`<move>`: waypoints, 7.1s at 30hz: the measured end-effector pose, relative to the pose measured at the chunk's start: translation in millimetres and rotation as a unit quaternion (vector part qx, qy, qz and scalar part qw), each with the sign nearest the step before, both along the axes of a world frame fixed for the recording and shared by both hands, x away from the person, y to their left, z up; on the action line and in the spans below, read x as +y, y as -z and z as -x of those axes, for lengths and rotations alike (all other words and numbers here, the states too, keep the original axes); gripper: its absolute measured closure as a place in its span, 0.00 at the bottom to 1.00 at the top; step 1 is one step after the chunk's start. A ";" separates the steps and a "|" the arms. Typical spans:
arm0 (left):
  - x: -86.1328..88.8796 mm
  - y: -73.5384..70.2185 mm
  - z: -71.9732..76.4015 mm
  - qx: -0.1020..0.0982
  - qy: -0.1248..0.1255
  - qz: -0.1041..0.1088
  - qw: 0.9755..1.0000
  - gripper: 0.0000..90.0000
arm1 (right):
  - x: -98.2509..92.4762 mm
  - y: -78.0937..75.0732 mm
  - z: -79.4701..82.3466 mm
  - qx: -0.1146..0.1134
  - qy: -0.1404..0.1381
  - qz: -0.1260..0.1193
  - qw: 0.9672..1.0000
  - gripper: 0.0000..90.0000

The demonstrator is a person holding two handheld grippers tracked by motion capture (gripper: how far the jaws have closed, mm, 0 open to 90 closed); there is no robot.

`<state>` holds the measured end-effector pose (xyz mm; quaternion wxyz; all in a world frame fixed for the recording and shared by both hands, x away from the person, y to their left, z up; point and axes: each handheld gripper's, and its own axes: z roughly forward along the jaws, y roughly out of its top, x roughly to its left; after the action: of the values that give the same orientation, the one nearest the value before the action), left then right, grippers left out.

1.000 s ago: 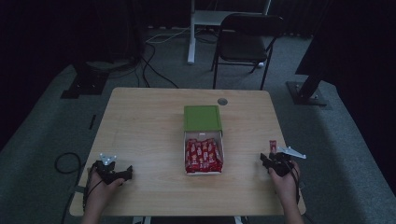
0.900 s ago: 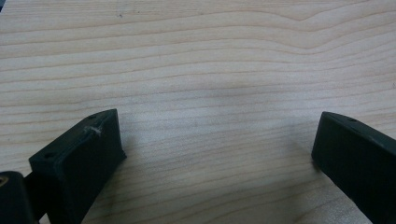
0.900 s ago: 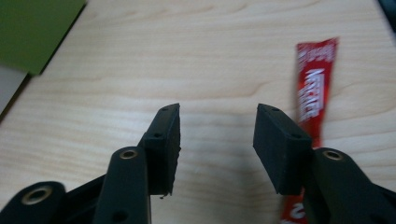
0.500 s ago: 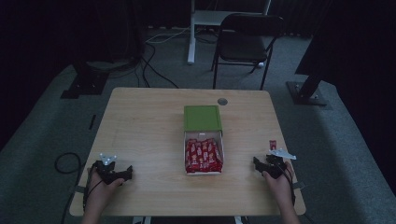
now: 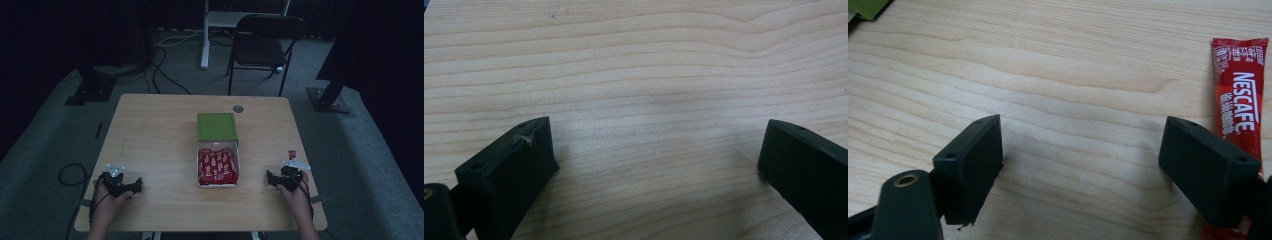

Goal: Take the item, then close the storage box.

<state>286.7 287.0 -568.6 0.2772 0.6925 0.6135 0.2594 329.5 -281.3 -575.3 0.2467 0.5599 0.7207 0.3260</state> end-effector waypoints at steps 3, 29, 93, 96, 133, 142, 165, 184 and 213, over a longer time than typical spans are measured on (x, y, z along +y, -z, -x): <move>0.0 0.0 0.0 0.000 0.000 0.001 1.000 0.03 | 0.2 0.0 -0.2 0.002 -0.003 0.001 1.000 0.16; -35.0 -25.8 -0.5 -0.046 0.121 0.035 0.991 0.06 | 17.6 -25.1 2.3 -0.032 -0.055 -0.036 0.997 0.16; -157.5 -62.9 -23.7 -0.132 0.333 0.039 0.933 0.06 | 76.4 -68.3 14.5 -0.069 -0.245 -0.083 0.964 0.15; -158.7 -62.2 -24.8 -0.133 0.332 0.039 0.933 0.05 | 76.1 -68.5 13.5 -0.070 -0.243 -0.082 0.964 0.15; -160.2 -62.1 -39.9 -0.133 0.310 0.042 0.940 0.05 | 77.3 -68.1 -3.3 -0.069 -0.223 -0.092 0.968 0.15; -161.3 -65.5 -46.6 -0.137 0.309 0.039 0.940 0.05 | 77.8 -69.6 -10.2 -0.072 -0.213 -0.097 0.969 0.15; -161.8 -68.8 -71.6 -0.135 0.301 0.036 0.943 0.05 | 81.7 -71.3 -32.1 -0.078 -0.186 -0.102 0.974 0.15; -162.9 -69.4 -90.8 -0.141 0.285 0.029 0.948 0.05 | 87.3 -72.1 -52.6 -0.080 -0.168 -0.100 0.977 0.15; -164.4 -72.2 -107.9 -0.142 0.263 0.012 0.954 0.05 | 95.7 -69.3 -70.6 -0.087 -0.139 -0.103 0.981 0.15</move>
<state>394.7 122.7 -496.4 0.4280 0.7820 0.3673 0.2653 400.1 -185.6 -506.0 0.2017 0.4464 0.7300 0.4765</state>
